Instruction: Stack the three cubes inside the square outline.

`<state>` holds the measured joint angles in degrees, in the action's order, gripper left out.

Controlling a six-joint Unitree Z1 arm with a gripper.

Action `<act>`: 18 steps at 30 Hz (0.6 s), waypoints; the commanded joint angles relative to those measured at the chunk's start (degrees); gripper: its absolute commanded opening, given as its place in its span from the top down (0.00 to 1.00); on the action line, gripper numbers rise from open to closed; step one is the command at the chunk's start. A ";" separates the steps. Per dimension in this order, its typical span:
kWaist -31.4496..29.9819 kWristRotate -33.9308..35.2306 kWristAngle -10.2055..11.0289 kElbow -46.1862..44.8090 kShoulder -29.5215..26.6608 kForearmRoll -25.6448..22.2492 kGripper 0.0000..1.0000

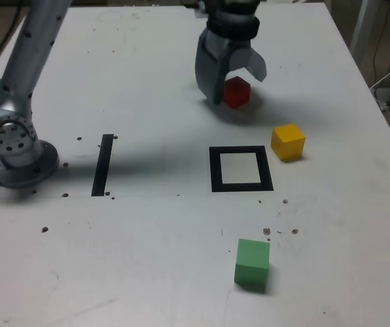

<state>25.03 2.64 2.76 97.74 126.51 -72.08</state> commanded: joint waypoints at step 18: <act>-0.53 1.23 0.18 0.88 -0.45 1.06 0.39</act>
<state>24.62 3.78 3.06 98.42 126.46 -71.32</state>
